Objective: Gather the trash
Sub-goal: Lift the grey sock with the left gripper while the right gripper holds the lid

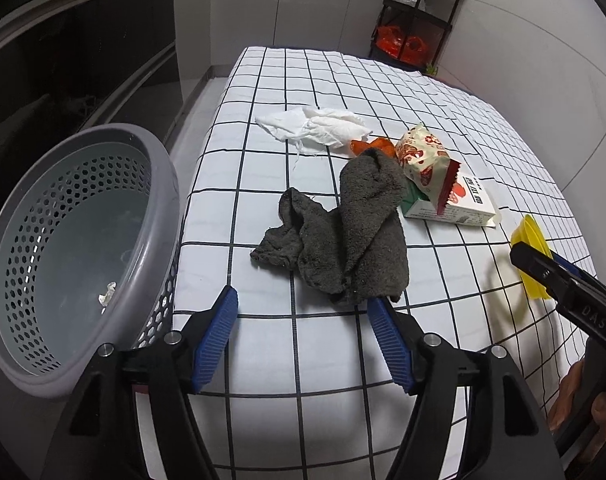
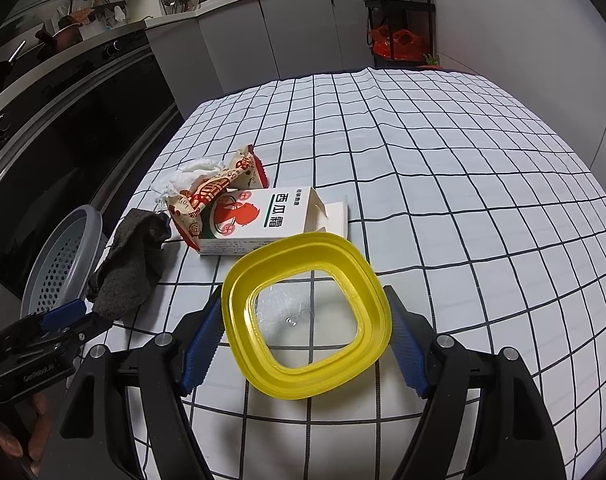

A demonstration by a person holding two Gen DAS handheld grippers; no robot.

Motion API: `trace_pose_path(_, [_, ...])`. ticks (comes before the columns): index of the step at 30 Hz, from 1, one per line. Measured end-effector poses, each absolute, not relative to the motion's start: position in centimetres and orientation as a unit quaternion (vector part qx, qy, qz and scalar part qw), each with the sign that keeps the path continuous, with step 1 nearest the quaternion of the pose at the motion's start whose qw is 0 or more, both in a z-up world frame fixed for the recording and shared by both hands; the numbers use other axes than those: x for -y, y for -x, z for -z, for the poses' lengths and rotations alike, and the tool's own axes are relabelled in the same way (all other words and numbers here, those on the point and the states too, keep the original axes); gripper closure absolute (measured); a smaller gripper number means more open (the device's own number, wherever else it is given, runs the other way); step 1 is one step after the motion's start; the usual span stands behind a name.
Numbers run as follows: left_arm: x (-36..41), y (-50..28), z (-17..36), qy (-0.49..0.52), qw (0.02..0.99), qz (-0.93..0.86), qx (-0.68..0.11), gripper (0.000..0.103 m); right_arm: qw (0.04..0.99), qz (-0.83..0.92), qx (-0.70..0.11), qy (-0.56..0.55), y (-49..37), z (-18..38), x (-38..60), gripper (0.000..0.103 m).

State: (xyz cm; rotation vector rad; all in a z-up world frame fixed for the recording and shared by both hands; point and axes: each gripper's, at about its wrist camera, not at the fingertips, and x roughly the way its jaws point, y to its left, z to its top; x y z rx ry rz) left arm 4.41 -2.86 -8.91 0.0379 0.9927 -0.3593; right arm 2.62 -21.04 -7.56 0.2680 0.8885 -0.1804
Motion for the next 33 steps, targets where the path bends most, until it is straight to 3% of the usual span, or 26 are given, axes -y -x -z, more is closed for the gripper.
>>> trace_pose_path(2, [3.0, -4.2, 8.7, -0.02, 0.864, 0.174, -0.472, 0.027, 0.89, 0.086, -0.428, -0.13, -2.6, 7.6, 21.2, 0.031])
trace_pose_path(10, [3.7, -3.4, 7.4, -0.029, 0.87, 0.188, -0.455, 0.014, 0.89, 0.087, -0.426, -0.134, -2.7, 7.6, 21.4, 0.031])
trace_pose_path(23, [6.9, -7.9, 9.6, -0.013, 0.862, 0.178, -0.475, 0.014, 0.889, 0.09, -0.427, -0.139, -2.5, 7.8, 21.8, 0.031])
trace_pose_path(25, [7.0, -8.2, 9.9, -0.016, 0.862, 0.175, -0.475, 0.02, 0.889, 0.09, -0.427, -0.139, -2.4, 7.8, 21.8, 0.031])
trace_pose_path(33, [6.9, -8.1, 10.1, -0.014, 0.857, 0.184, -0.48, 0.065, 0.888, 0.086, -0.43, -0.137, -2.6, 7.9, 21.5, 0.031])
